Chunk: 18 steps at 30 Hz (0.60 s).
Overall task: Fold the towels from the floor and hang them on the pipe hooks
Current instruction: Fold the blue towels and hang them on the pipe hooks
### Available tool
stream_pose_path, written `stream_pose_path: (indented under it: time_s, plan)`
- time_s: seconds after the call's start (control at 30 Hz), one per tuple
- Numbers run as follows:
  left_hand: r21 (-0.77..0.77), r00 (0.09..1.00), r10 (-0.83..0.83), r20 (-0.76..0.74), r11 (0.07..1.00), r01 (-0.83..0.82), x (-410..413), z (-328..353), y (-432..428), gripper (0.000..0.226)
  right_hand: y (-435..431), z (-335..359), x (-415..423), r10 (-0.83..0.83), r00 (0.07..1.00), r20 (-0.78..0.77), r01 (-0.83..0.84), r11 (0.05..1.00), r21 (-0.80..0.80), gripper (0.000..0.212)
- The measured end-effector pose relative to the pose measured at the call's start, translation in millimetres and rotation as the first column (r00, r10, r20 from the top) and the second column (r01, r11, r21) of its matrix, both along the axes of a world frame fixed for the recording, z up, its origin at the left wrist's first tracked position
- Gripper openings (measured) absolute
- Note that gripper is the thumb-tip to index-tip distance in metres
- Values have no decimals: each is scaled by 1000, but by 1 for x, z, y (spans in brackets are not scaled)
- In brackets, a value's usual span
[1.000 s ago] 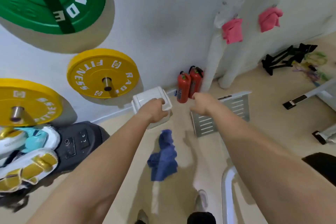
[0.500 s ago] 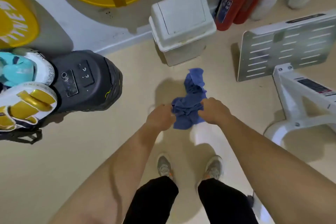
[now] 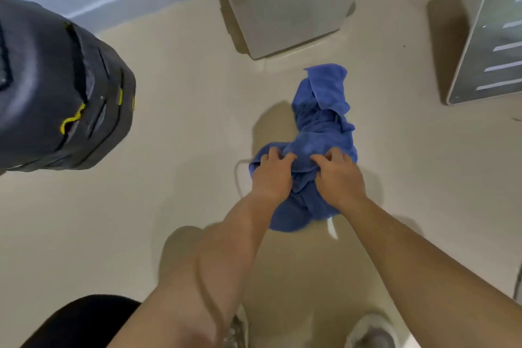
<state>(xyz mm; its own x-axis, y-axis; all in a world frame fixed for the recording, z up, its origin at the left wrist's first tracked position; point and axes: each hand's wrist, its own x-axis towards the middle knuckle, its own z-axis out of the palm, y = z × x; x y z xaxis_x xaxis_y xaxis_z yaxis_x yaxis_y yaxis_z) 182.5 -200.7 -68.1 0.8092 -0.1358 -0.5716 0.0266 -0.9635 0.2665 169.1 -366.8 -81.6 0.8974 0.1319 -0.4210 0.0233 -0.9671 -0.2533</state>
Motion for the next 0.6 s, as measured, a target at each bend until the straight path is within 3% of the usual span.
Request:
stream_pose_path:
  time_s: [0.13, 0.27, 0.4, 0.6]
  plan:
    - [94, 988, -55, 146, 995, 42, -3, -24, 6, 21, 1, -27, 5, 33, 998, 60, -28, 996, -88, 8]
    - [-12, 986, -38, 162, 999, 41, -17, 17, 11, 19, -10, 16, 3, 89, 996, -17, -89, 996, -25, 6]
    - [-54, 987, -68, 148, 996, 76, -32, 118, 9, 20, -13, 128, -9, 81, 990, -117, -71, 993, 89, 11]
    - [-99, 995, -26, 92, 994, 35, -39, 337, 12, 17, -26, 353, -23, 122, 965, -234, -94, 987, 128, 8]
